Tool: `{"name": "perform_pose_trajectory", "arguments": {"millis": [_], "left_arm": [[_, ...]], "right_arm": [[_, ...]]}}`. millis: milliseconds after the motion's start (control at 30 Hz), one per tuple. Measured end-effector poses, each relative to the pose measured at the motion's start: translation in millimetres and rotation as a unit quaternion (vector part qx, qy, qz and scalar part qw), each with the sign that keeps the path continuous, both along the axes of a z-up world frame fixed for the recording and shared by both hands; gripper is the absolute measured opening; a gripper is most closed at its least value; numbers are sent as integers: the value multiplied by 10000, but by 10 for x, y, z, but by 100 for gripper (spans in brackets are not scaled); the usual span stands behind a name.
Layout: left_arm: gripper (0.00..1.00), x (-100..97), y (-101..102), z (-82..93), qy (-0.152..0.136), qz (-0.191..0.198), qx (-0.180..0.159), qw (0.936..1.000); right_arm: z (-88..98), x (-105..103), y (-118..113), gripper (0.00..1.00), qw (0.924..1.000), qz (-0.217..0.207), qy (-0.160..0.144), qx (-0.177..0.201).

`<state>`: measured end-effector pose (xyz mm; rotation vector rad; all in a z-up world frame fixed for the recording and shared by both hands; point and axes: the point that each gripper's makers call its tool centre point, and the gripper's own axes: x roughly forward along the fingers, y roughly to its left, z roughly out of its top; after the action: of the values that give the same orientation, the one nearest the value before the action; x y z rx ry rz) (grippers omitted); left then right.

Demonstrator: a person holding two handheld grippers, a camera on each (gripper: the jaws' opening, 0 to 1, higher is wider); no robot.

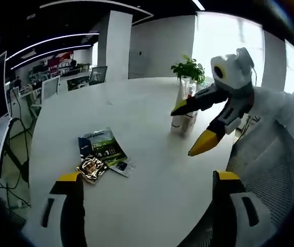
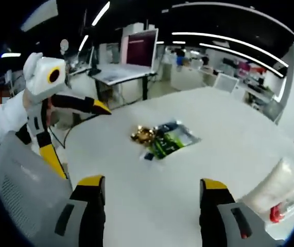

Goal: Arrange the skincare products in the storage area until every visible bottle or jar stands upright without overlapping.

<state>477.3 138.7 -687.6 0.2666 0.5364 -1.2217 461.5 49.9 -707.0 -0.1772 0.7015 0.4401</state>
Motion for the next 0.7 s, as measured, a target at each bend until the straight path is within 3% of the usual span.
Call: {"name": "perform_pose_trajectory", "arguments": {"millis": [67, 233, 500, 700], "left_arm": [[99, 29, 28, -2, 30, 8, -41, 10000], [99, 47, 56, -22, 86, 52, -85, 9999], [99, -1, 61, -108, 268, 5, -116, 9996], [99, -3, 92, -118, 327, 55, -185, 9993]], "right_arm": [[-96, 38, 2, 71, 9998, -45, 178, -54], [-204, 291, -20, 55, 9993, -339, 129, 121], [-407, 516, 50, 53, 9983, -407, 329, 250], [-514, 753, 55, 42, 9949, -774, 360, 537]]}}
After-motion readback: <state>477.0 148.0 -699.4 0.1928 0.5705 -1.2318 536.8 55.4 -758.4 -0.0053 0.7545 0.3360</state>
